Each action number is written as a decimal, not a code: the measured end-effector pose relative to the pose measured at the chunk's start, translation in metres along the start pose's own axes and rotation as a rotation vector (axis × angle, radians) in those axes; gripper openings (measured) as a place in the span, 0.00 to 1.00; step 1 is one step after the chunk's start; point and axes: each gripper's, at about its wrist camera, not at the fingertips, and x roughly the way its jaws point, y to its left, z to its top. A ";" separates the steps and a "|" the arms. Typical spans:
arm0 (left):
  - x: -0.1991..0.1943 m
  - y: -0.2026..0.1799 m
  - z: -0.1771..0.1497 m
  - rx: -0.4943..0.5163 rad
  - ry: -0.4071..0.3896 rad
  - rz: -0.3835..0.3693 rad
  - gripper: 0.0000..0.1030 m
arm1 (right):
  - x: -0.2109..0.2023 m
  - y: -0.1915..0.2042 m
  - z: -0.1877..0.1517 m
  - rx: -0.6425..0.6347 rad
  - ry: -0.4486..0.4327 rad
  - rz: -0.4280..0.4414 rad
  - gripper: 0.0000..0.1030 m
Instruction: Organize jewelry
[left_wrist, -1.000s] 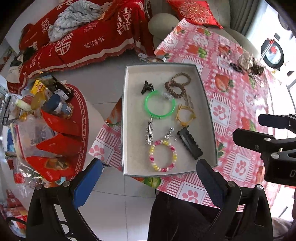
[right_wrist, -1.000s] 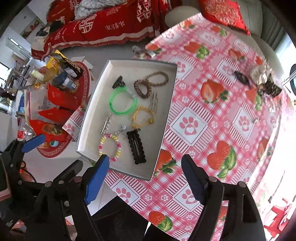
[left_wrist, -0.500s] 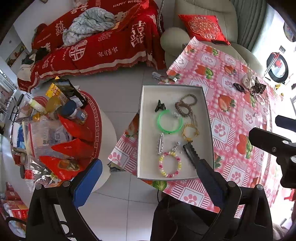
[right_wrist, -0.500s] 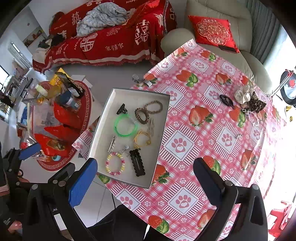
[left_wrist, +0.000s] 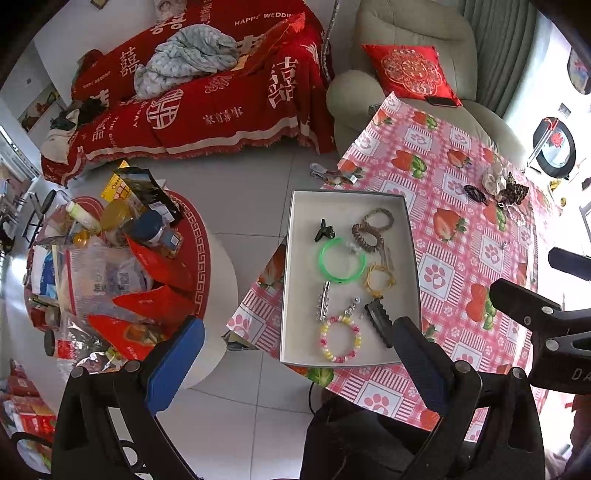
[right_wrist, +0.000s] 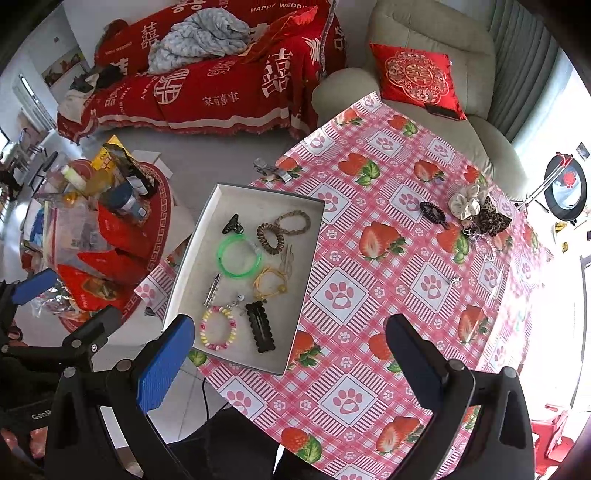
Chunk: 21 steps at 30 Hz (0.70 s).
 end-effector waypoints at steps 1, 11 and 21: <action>0.000 0.000 0.000 0.000 0.000 -0.002 1.00 | 0.000 0.000 0.000 -0.002 0.000 0.001 1.00; -0.002 0.001 0.000 -0.001 0.002 -0.001 1.00 | -0.002 0.001 0.001 -0.010 -0.004 -0.002 1.00; -0.001 0.001 -0.002 0.002 0.008 -0.004 1.00 | -0.002 0.002 0.002 -0.010 -0.005 -0.002 1.00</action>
